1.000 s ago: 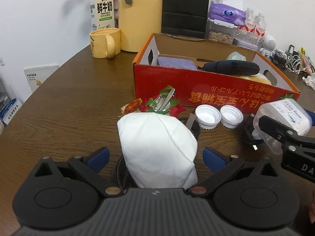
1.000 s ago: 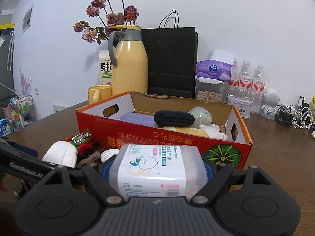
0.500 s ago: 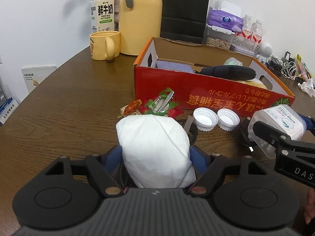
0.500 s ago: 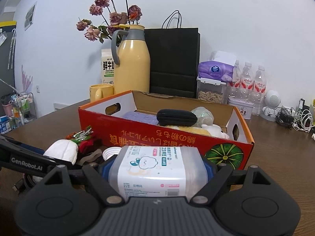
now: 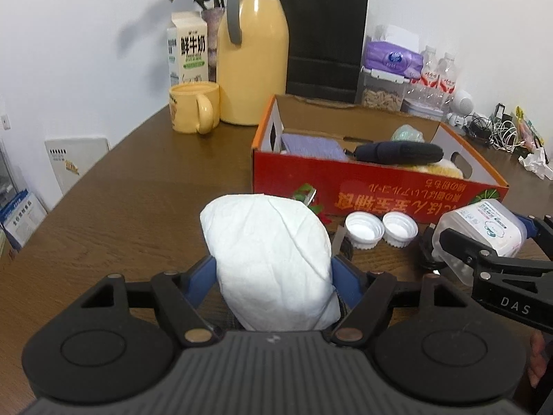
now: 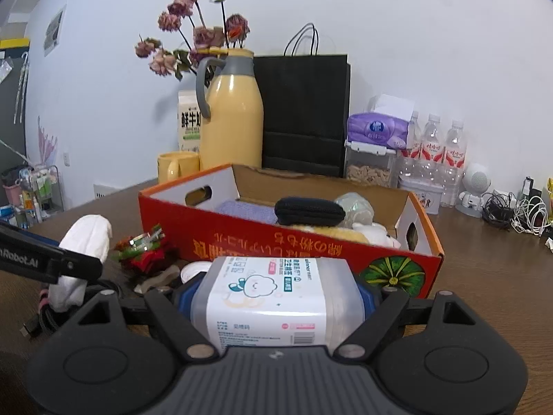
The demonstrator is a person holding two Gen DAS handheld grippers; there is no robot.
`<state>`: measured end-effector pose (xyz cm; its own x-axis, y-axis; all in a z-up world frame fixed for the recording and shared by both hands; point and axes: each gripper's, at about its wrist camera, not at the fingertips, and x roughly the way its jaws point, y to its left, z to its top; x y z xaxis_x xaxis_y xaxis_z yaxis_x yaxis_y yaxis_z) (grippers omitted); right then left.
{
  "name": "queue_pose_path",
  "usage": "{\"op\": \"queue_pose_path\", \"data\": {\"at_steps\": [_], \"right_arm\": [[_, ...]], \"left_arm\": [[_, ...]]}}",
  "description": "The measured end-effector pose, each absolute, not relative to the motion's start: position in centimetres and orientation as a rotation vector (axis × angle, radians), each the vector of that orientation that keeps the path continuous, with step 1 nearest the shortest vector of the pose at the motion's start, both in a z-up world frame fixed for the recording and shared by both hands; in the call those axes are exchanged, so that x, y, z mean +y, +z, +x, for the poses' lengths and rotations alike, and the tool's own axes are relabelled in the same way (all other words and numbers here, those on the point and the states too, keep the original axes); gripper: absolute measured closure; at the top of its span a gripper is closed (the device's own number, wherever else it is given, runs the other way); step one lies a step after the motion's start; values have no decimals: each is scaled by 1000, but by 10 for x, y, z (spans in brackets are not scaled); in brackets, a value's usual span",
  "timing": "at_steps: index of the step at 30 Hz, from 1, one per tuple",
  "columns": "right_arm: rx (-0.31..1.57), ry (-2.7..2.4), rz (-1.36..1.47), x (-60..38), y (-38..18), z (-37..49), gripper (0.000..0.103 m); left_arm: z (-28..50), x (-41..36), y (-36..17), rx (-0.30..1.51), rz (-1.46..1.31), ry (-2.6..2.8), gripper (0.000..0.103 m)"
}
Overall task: Organize objects
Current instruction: 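Carry the mask and wipes pack into the box and open both grippers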
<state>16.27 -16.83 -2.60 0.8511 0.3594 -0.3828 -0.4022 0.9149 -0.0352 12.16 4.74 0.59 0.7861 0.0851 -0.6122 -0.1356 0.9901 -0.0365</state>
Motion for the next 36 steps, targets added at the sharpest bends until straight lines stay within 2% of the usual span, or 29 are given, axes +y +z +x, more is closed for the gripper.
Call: {"op": "queue_pose_path", "data": {"at_steps": [14,22,36], "right_arm": [[300,398,-139,-160,2,167,21],[275,375,-162,-147,29,212,21],[379,317,-145,-138,27,323,21]], "left_arm": [[145,28,50,567,8,51,28],[185,13,84,507,60,16,28],[286,20,70,580,5,7,28]]}}
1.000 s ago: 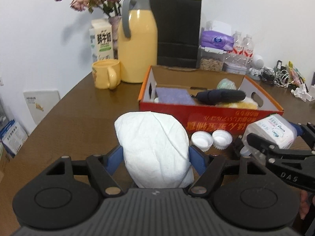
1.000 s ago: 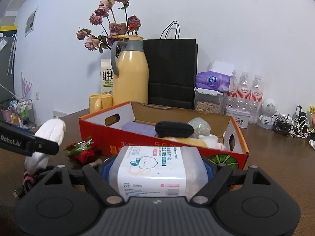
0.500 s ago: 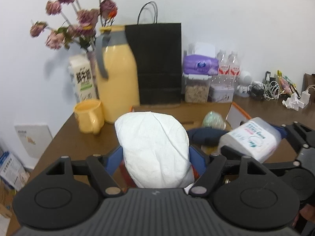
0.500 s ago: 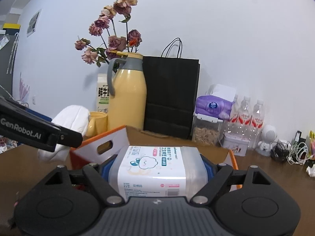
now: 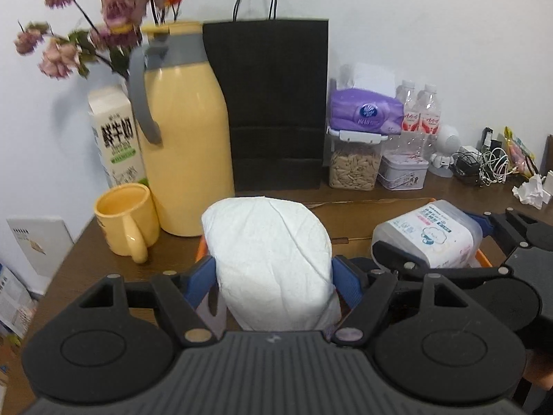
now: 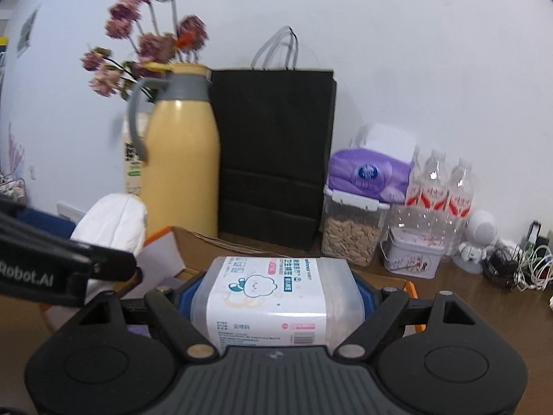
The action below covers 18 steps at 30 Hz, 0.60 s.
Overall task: Organize objects
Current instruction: 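Carry the mask and wipes pack into the box and open both grippers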
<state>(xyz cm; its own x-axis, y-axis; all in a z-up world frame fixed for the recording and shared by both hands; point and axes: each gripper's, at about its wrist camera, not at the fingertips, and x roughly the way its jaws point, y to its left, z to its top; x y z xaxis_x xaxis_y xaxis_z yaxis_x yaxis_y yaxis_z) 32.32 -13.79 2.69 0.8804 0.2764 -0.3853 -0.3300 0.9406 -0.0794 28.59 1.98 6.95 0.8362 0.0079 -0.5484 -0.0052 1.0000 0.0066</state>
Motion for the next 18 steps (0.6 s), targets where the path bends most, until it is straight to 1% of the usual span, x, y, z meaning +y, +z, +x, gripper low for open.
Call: {"op": "queue_pose_path", "data": {"at_steps": [4,6,8,9,10,11,13,18], "right_arm": [[404,305,-153,-139,18,343,21],[417,298,-154,-140,13,349,20],[429,292,-141,-143,10,354,21],[430,284,-133,-144,9,355,17],[431,274,-129,-146,8,356,14],[432,272,-126,-147,8,357,10],[440,275,-118,-149,7,357,10],[434,285,-124,-149,11,347,7]], "left_arm": [[304,23,59,606,-23,-3,28],[311,24,55,617,-35,-3,25],[315,24,53,613,-40,-5,13],[315,23,53,607,-36,-1,10],[315,22,53,600,-29,4,4],[314,21,54,592,-27,5,2],[312,20,54,586,-28,-3,0],[308,18,55,589,-24,-2,0]]}}
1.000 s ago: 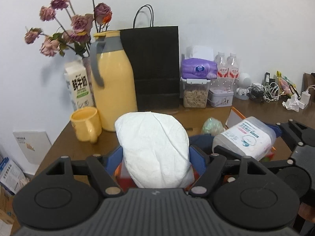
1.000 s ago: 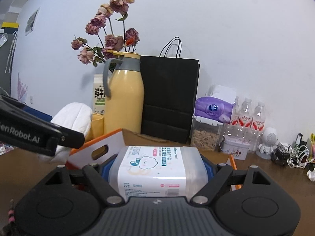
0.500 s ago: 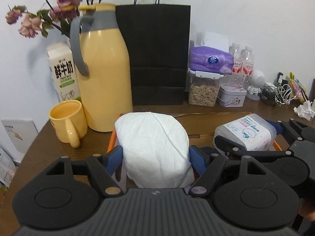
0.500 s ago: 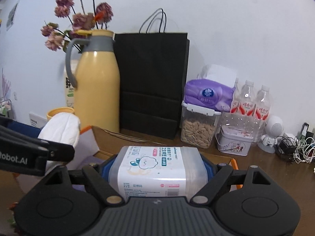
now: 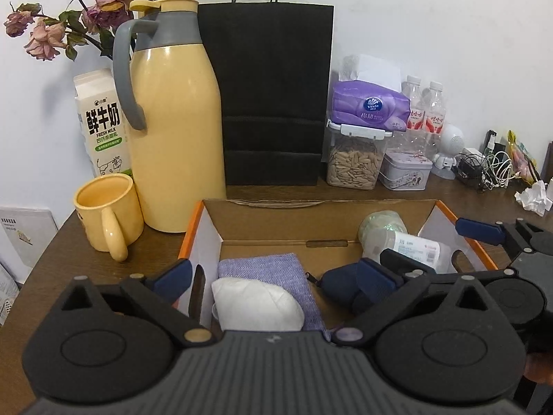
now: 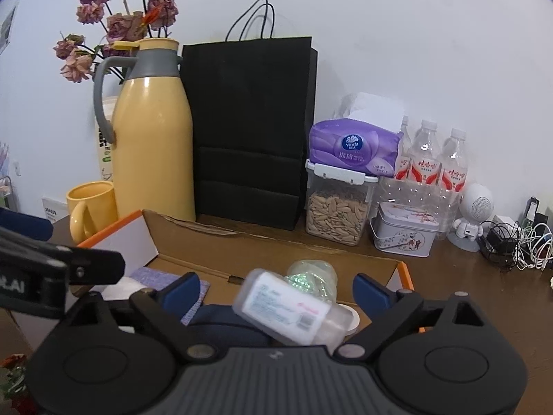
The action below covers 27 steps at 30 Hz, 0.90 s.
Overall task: Organize objects
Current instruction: 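Carry the mask and wipes pack into the box and open both grippers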
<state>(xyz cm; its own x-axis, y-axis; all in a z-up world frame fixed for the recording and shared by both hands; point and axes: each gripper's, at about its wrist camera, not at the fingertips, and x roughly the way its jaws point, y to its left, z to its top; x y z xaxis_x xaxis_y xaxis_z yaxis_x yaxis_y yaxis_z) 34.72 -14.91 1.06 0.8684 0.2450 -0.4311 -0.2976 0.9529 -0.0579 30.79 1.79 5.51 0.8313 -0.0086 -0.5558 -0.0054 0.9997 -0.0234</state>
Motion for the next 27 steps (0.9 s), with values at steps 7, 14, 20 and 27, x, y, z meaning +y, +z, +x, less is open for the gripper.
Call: {"op": "queue_pose_path", "data": {"at_steps": [7,14,20,27], "right_arm": [[417,294,-124,-149,20,327,3],[408,319,-132,-153,29,293,1],[425,346,-143,-160,22,254,0],[469,369,-144,-170,3,215,0]], "left_arm": [[289,20,67,568,-37,14,0],[252,25,81,521,-49,39,0],[209,35,79,502,-31,55,0],[167,51,61,536,-8,78,0]]}}
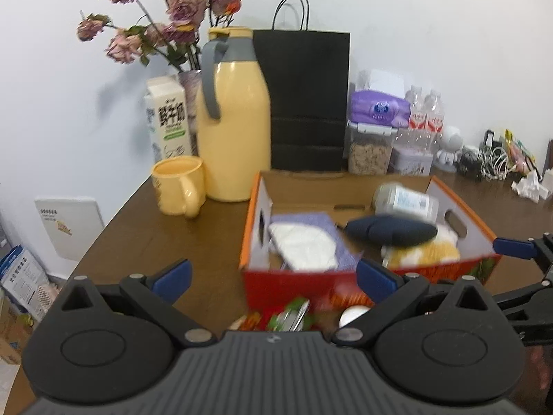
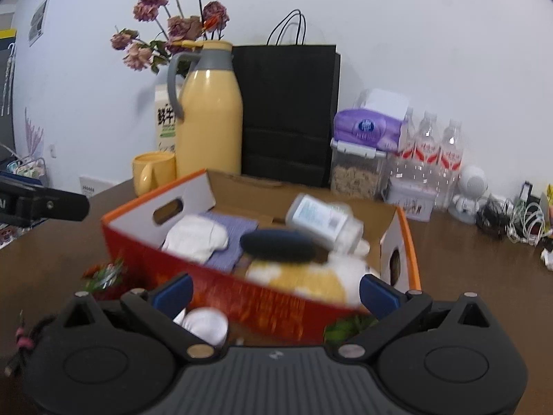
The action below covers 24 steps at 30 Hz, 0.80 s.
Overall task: Organize objects
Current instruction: 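Carry the mask and wipes pack into the box and open both grippers, then lower the left gripper onto the black braided cable and close it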
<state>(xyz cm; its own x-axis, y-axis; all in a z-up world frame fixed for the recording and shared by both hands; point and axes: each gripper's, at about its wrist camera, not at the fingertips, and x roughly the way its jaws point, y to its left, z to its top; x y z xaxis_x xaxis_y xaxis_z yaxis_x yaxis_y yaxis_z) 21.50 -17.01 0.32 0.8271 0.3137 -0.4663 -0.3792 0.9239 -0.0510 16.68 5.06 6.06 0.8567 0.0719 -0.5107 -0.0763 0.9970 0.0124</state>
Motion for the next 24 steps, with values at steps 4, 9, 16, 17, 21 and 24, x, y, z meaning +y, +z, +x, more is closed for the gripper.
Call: {"op": "queue_pose_path", "data": {"at_steps": [4,9,16,17,21,24], "right_arm": [[491,368,-147,-175,-7,197,0],[511,361,-140,-179,-19,178,0],[528,352,-132,-183,-32,164,0],[528,354,-132,-183,-32,163,0],[529,350,-131,-183,-35,161,0],[527,342,-130,-184,-37,161,0]], "left_arm": [[150,59,47,584,-20,85,0],[132,64,29,643,-31,85,0],[124,59,3,740,1,20,0],[124,57,-1,753,13,10,0],[129,47,-11,802,67,-38,0],[134,44,-20,836,80,-54,0]]}}
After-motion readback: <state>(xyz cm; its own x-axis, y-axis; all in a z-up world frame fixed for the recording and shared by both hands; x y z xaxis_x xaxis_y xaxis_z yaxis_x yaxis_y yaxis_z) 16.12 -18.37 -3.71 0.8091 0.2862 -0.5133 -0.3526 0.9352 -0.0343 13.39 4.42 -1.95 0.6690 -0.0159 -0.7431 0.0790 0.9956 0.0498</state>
